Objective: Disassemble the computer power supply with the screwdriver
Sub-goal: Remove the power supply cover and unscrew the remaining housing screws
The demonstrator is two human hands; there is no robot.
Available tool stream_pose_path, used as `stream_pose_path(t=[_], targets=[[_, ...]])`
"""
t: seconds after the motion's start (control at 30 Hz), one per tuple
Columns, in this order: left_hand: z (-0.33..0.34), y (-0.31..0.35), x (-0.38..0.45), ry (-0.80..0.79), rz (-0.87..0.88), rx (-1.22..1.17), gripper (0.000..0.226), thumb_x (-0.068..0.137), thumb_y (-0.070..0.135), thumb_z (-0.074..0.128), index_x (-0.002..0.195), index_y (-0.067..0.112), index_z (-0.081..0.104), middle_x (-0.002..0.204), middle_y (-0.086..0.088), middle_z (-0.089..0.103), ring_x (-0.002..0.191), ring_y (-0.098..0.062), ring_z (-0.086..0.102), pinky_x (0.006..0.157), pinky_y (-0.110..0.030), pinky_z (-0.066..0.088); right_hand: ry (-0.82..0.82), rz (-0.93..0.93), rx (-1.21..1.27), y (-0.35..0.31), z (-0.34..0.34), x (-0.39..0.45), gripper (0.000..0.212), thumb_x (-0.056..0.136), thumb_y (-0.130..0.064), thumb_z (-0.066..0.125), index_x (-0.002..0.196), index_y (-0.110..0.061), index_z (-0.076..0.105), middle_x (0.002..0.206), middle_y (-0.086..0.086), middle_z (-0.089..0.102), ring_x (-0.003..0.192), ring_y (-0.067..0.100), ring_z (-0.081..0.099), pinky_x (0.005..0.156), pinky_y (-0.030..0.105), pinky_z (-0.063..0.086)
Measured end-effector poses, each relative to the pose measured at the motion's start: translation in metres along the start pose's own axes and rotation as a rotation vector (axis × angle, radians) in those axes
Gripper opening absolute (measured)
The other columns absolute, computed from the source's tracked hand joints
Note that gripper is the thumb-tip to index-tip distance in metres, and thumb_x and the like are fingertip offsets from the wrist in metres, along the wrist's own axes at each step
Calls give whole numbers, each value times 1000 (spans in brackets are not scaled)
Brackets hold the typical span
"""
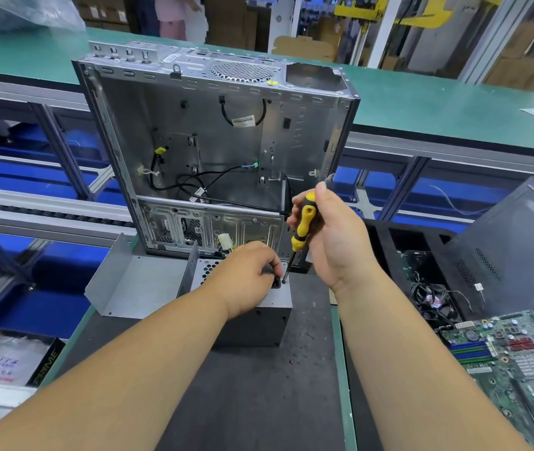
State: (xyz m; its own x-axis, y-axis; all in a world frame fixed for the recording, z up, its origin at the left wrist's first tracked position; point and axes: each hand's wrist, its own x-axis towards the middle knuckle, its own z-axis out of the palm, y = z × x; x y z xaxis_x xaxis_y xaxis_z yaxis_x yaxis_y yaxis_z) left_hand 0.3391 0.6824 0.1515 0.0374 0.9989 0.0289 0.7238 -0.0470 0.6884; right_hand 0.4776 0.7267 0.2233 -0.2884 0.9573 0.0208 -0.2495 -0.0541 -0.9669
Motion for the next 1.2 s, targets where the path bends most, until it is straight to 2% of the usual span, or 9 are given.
stream_pose_path(t=[0.23,0.37,0.47,0.57,0.7,0.83,0.97,1.07,1.2], targets=[[0,0,0,1,2,9,26,82,1,51,83,24,63,98,12,51,98,-14,52,91,-40,47,-96,20,110,4,7,-1,55,107,-46,24,89,-9,60,63,1,44,59,13,38,63,25,35],[0,0,1,0,14,1,29,80,1,53,78,29,59,97,9,51,98,-17,52,91,-42,46,-141,1,61,4,14,-4,30,97,-42,48,84,-15,45,64,-1,48,61,15,40,64,26,36],[-1,0,1,-19,21,-15,30,81,6,56,76,35,57,99,10,53,103,-17,51,94,-42,45,-94,-12,14,3,14,-3,27,95,-38,52,81,-15,49,69,-1,56,63,15,50,68,28,44],[-3,-2,0,-47,29,-24,18,77,16,63,79,34,62,102,13,54,105,-14,51,97,-42,45,-24,-4,-37,-1,10,0,37,106,-32,43,80,-13,62,72,1,62,66,15,58,77,34,49],[-3,-2,0,-50,29,-27,15,72,24,68,80,36,61,99,14,52,100,-12,50,91,-43,48,-24,82,89,-1,11,2,56,108,-35,33,69,-10,64,61,2,52,56,12,48,63,26,44],[-4,-2,2,-62,20,-41,17,69,25,69,79,37,63,98,14,52,101,-12,51,90,-42,48,-53,76,157,4,12,2,64,106,-51,23,76,-7,60,56,2,40,54,12,36,57,25,34],[-3,-3,4,-69,9,-55,19,71,22,71,80,37,66,100,14,53,105,-12,51,92,-42,48,-97,46,174,2,9,2,39,103,-46,40,82,-15,48,58,-2,40,55,13,34,58,26,31],[-1,-3,4,-29,7,-76,10,75,33,75,80,37,68,100,13,54,105,-11,52,97,-41,45,-111,44,59,2,5,1,29,98,-40,48,79,-19,42,62,-3,44,58,15,39,64,29,33],[0,0,4,29,-10,-137,13,74,36,81,70,40,69,99,11,59,102,-8,56,99,-40,45,-95,66,74,-2,6,0,30,101,-33,51,80,-12,55,71,1,57,64,17,53,70,30,47]])
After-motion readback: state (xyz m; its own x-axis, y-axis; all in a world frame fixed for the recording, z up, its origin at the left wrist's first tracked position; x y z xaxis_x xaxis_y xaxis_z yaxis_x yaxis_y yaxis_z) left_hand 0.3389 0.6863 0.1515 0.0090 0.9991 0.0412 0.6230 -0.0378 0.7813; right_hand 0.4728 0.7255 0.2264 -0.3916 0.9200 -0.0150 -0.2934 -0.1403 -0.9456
